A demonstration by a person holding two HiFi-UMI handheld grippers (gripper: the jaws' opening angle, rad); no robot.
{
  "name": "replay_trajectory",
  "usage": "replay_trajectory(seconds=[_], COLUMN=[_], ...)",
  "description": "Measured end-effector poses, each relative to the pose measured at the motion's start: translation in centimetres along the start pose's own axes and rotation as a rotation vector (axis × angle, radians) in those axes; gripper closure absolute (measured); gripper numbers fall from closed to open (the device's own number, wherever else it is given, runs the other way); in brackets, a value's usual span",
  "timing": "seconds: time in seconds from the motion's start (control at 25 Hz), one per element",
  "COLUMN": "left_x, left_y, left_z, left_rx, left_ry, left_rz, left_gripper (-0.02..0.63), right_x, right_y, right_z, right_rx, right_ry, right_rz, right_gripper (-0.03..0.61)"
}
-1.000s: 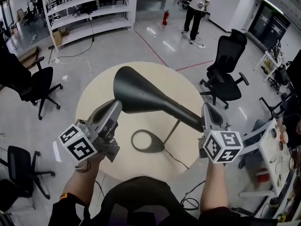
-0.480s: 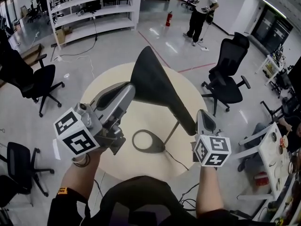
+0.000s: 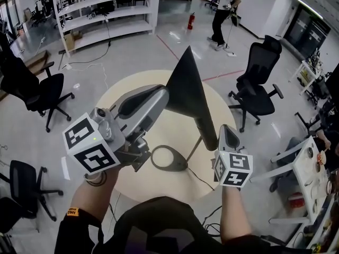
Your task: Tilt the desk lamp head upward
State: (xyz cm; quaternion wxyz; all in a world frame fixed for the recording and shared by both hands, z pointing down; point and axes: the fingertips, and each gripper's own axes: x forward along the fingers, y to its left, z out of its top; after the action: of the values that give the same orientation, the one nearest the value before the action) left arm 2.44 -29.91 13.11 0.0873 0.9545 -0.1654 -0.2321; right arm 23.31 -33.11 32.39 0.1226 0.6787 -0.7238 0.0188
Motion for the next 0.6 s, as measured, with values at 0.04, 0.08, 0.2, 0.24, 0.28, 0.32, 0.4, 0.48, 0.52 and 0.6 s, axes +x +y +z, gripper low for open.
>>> replay_trajectory(seconds=[0.04,0.08,0.2,0.24,0.28,0.32,0.4,0.48,0.52,0.6], left_x=[-0.1,-0.1,0.0,0.0,-0.1,-0.3,-0.7,-0.8,-0.9,-1.1], left_y=[-0.2,-0.2,-0.1,-0.1,-0.1,-0.1,-0.1,-0.1,-0.2,-0.5], left_z=[0.1,0.1,0.0,0.0,0.1,0.2,0.3,0.4,0.4,0.5], left_rx=[0.004,0.008,0.005,0.006,0.008,0.013,0.023,0.038,0.049,0.069], left_ry=[0.001,0.002,0.001,0.000,-0.001,-0.002,-0.007,-0.012,-0.014,-0.016], left_rz=[-0.003,-0.004,-0.005,-0.004,-0.003,-0.001,0.005,0.012,0.017,0.026], left_gripper=[0.545,0.545,0.545,0.545,0.545,0.545,0.545,0.545,0.543,0.543], right_x=[0.0,0.0,0.1,0.2,0.2,0.1,0.1,0.1,0.0,-0.3], right_y=[0.2,0.3,0.3,0.3,0.4,0.5,0.7,0.5,0.4,0.4], right_z=[-0.1,-0.1,-0.2,-0.1,-0.1,-0.1,-0.1,-0.2,-0.2,-0.3], right_rx=[-0.003,-0.005,-0.012,-0.015,-0.017,-0.018,-0.014,-0.004,0.001,0.006], right_ry=[0.001,0.001,0.005,0.006,0.008,0.008,0.006,0.001,0.000,-0.001], right_rz=[-0.001,-0.002,-0.006,-0.007,-0.007,-0.007,-0.011,-0.016,-0.021,-0.033], right_gripper=[0.569,0.569,0.569,0.569,0.569,0.569,0.569,0.569,0.569,0.569])
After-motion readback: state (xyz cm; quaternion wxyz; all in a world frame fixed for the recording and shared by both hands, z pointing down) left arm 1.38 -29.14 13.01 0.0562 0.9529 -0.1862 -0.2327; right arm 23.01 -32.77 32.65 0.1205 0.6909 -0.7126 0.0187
